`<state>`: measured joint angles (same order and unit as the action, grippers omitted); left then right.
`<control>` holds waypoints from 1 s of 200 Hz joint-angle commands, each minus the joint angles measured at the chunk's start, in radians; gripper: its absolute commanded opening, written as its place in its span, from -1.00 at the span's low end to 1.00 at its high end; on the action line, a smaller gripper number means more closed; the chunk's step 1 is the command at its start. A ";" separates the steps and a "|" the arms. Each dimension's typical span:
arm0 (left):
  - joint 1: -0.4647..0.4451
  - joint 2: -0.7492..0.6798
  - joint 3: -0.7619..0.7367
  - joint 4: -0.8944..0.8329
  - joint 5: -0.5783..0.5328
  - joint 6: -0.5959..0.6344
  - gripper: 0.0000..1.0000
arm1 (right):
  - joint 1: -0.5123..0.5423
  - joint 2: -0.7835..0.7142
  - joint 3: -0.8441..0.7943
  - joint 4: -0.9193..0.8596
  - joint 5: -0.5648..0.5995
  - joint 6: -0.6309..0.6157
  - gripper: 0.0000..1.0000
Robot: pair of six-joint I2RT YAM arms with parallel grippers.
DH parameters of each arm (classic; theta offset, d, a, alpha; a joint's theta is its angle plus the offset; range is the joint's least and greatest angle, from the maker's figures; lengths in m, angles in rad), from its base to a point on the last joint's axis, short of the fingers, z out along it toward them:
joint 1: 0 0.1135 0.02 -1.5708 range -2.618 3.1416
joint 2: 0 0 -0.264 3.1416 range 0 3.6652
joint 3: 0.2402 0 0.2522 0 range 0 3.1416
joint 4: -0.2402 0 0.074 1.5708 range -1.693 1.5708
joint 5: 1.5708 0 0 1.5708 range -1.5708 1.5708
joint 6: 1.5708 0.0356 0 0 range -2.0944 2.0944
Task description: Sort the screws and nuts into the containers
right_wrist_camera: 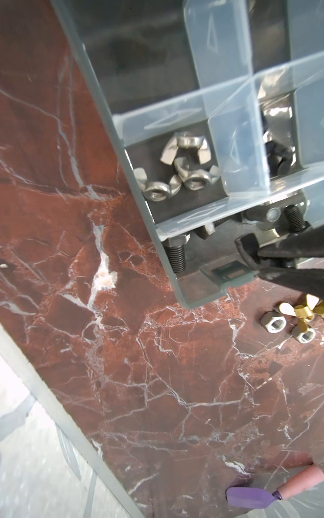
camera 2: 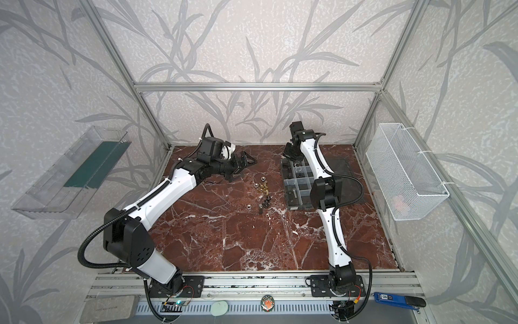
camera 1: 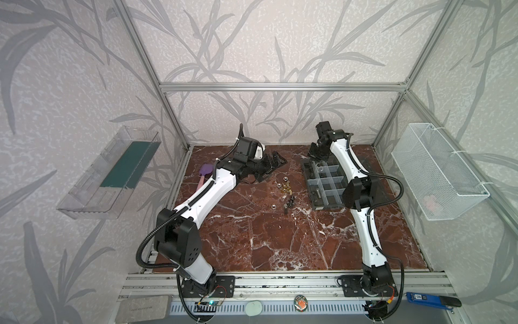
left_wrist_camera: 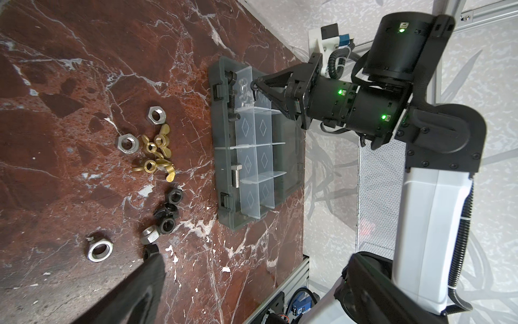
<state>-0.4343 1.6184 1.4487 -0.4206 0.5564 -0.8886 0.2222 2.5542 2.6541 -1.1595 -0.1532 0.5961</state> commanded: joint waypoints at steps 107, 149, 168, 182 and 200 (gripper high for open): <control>-0.073 -0.024 0.014 -0.020 -0.040 0.080 0.99 | -0.067 -0.265 -0.450 0.050 0.080 -0.150 -1.00; -0.085 -0.037 -0.041 0.017 -0.044 0.082 0.98 | -0.066 -0.273 -0.535 0.114 0.070 -0.162 -0.94; -0.089 -0.041 -0.058 0.030 -0.046 0.088 0.99 | -0.066 -0.271 -0.568 0.137 0.060 -0.166 -0.87; -0.092 -0.047 -0.074 0.045 -0.047 0.089 0.99 | -0.064 -0.282 -0.599 0.168 0.055 -0.167 -0.81; -0.093 -0.059 -0.103 0.066 -0.049 0.094 0.99 | -0.063 -0.294 -0.614 0.186 0.055 -0.166 -0.68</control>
<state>-0.5217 1.6077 1.3781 -0.3927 0.5209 -0.8177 0.1551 2.3211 2.0590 -1.0073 -0.0879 0.4408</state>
